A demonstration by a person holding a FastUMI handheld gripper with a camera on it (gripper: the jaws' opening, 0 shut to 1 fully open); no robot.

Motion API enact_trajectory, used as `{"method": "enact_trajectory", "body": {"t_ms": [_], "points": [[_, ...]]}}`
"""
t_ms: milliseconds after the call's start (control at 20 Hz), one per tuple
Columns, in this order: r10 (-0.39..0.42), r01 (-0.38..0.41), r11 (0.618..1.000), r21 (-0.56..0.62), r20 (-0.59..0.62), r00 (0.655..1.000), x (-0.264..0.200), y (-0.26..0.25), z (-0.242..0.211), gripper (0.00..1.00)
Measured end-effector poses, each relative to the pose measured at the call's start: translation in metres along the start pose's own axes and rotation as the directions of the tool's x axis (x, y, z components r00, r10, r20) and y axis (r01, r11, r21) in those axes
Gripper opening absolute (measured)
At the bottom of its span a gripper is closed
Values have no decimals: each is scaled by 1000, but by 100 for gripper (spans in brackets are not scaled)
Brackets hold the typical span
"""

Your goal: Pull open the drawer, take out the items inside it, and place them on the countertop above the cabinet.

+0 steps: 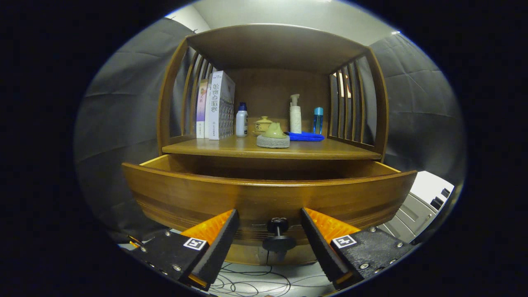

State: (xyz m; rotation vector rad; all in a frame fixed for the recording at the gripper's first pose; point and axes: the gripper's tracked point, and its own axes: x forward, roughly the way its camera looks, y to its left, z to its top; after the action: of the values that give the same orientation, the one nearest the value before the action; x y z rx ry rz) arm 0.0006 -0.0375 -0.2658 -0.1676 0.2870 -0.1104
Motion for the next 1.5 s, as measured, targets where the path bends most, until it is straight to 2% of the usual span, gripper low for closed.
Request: {"method": "enact_trajectory", "body": {"t_ms": [500,650,750,850,1100,1250,1350,1500], "points": [[9,-9,1000,-15,2,1000,90,-4,19,95],[-13,13,1000,-26,5,1000,94,-4,20,95],[10,-10,1000,-22,-11,1000,96,0,20,94],[57,-57,998,8,13,998,81,2,39,94],[48,-58,997,60,154,987,26,-39,124,94],[74,-96,991,97,213,974,-6,-50,179,94],[64,-78,996,50,241,968,-26,-61,209,94],[26,-16,999,-44,243,970,-45,-64,225,94]]}}
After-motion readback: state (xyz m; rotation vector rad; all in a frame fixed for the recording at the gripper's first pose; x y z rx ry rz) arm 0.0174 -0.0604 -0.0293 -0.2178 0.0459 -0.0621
